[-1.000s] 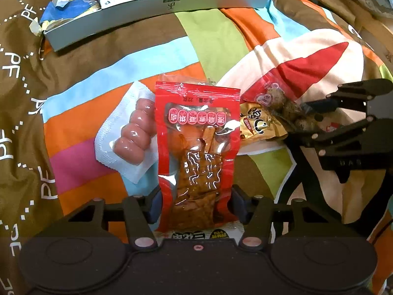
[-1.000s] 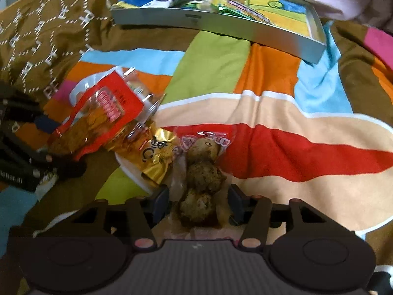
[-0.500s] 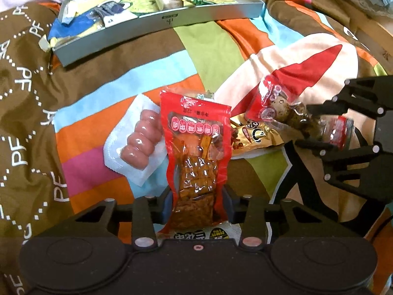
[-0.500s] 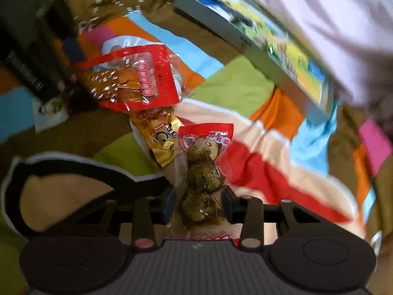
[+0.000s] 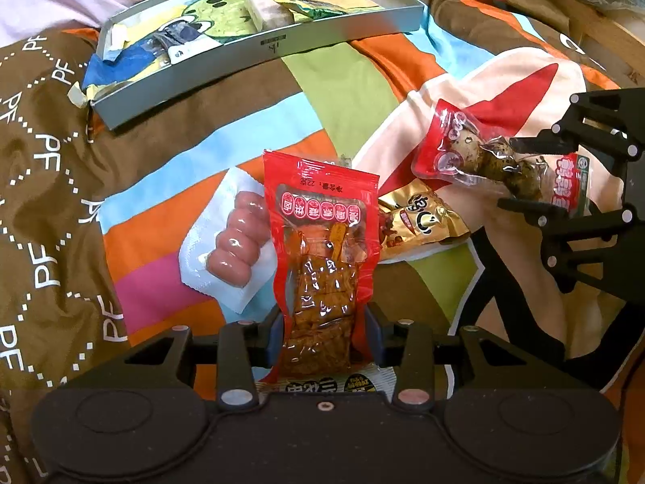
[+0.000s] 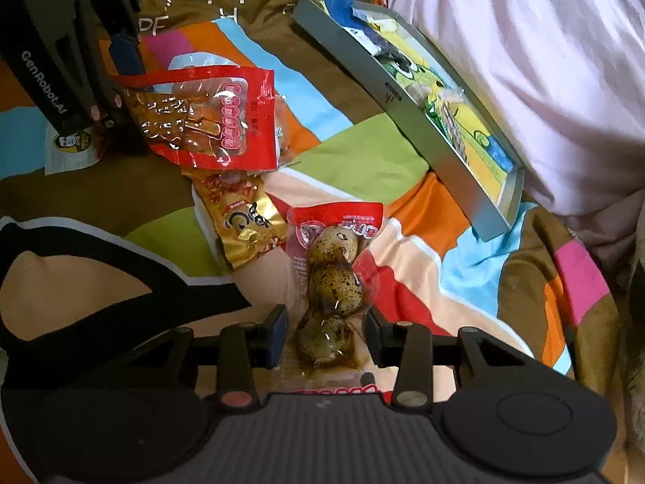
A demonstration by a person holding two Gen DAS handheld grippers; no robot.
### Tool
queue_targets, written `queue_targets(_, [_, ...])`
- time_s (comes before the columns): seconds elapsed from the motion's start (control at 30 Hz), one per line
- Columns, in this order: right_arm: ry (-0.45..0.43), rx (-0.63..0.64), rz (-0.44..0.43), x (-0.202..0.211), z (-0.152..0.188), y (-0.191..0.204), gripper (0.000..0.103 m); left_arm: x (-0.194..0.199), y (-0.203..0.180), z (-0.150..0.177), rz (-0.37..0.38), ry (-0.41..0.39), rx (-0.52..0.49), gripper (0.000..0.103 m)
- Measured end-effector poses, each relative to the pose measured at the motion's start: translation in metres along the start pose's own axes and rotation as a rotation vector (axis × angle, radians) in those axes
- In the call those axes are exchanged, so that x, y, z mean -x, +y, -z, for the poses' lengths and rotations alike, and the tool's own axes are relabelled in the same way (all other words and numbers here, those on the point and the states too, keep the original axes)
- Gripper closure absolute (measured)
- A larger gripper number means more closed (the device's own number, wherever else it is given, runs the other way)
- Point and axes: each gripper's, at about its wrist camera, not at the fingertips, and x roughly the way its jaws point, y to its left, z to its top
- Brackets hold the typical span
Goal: Organize snacks
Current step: 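Lift both packets and carry them toward the grey tray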
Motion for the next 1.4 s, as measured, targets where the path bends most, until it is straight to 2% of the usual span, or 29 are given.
queue_targets(0.57, [-0.028, 0.012, 0.022, 0.005, -0.002, -0.001, 0.059, 0.012, 0.0, -0.003, -0.047, -0.054, -0.028, 0.06])
queue_targets(0.87, [-0.09, 0.018, 0.067, 0.007, -0.012, -0.012, 0.058, 0.021, 0.002, -0.015, -0.077, -0.129, -0.019, 0.06])
queue_targets(1.03, [-0.138, 0.0, 0.114, 0.005, -0.029, -0.029, 0.058, 0.027, 0.008, -0.036, -0.093, -0.199, 0.02, 0.06])
queue_targets(1.2, [-0.207, -0.042, 0.17, 0.0, -0.052, -0.058, 0.058, 0.034, 0.02, -0.072, -0.117, -0.304, 0.094, 0.06])
queue_targets(1.4, [-0.265, -0.222, 0.183, -0.014, -0.086, -0.11, 0.057, 0.035, 0.041, -0.123, -0.172, -0.432, 0.198, 0.06])
